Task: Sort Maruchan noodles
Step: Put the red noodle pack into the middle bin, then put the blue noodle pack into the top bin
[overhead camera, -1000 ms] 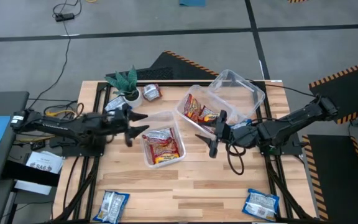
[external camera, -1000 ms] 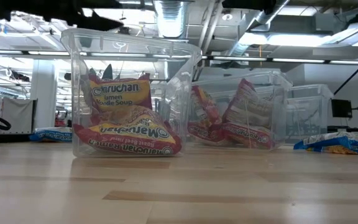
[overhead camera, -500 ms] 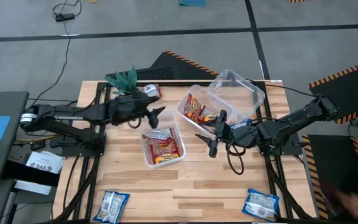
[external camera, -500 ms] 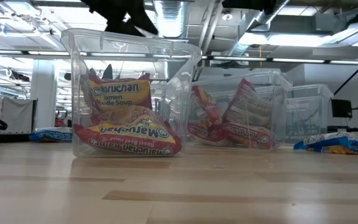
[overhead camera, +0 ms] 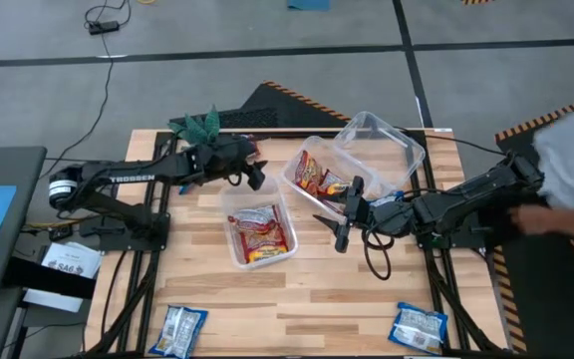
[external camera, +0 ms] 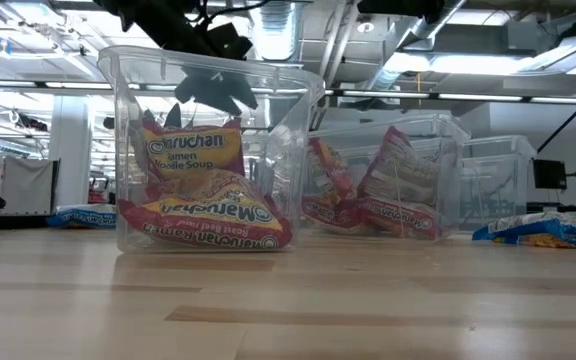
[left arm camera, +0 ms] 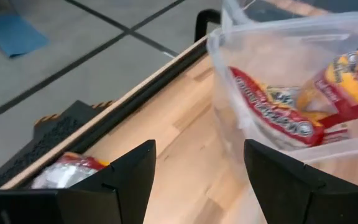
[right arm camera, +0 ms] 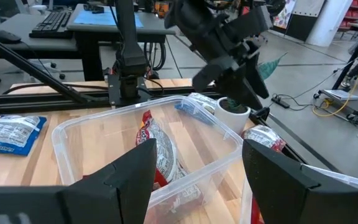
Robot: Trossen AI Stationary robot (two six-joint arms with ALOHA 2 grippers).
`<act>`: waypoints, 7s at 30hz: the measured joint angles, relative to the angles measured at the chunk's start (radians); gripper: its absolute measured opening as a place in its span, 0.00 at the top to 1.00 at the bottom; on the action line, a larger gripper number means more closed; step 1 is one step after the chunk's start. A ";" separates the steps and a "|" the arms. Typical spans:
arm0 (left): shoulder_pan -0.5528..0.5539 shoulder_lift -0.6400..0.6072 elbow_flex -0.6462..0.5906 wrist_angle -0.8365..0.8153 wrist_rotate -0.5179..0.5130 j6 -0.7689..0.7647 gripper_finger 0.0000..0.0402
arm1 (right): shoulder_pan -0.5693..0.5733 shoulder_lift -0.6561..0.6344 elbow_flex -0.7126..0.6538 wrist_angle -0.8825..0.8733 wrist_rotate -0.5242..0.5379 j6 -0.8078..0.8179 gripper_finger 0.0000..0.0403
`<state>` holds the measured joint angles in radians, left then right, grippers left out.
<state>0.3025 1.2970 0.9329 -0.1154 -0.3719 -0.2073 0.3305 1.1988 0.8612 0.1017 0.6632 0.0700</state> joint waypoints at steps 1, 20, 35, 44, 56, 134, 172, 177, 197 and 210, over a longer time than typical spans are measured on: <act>0.012 0.000 0.000 -0.002 0.001 0.010 0.42 | 0.000 0.000 0.000 0.000 0.000 0.000 0.35; 0.254 0.325 0.392 -0.332 0.145 0.002 0.51 | -0.013 0.000 0.001 -0.043 -0.006 0.017 0.35; 0.324 0.591 0.556 -0.532 0.174 0.140 0.52 | -0.013 0.000 0.001 -0.061 -0.008 0.061 0.35; 0.393 0.612 0.556 -0.523 0.175 0.122 0.52 | -0.013 0.000 0.001 -0.065 -0.010 0.063 0.35; 0.437 0.672 0.554 -0.584 0.180 0.110 0.52 | -0.013 0.000 0.001 -0.065 -0.009 0.063 0.35; 0.255 0.270 0.558 -0.466 0.166 0.112 1.00 | -0.014 0.000 0.001 -0.071 -0.005 0.079 0.35; 0.030 0.393 0.100 0.661 0.588 0.062 1.00 | 0.196 -0.010 0.000 -0.064 0.546 -0.131 0.35; 0.022 0.425 0.113 0.665 0.572 0.064 1.00 | 0.177 -0.010 0.000 -0.064 0.544 -0.123 0.35; 0.017 -0.308 -0.291 0.395 0.476 0.221 1.00 | 0.141 -0.021 0.000 -0.235 0.456 0.161 0.38; -0.144 -0.713 -0.737 0.718 0.517 0.120 1.00 | -0.191 -0.190 0.001 -0.416 -0.146 0.197 0.67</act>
<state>0.1586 0.5841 0.1963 0.6026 0.1455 -0.0872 0.1396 1.0092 0.8623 -0.3144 0.5170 0.2669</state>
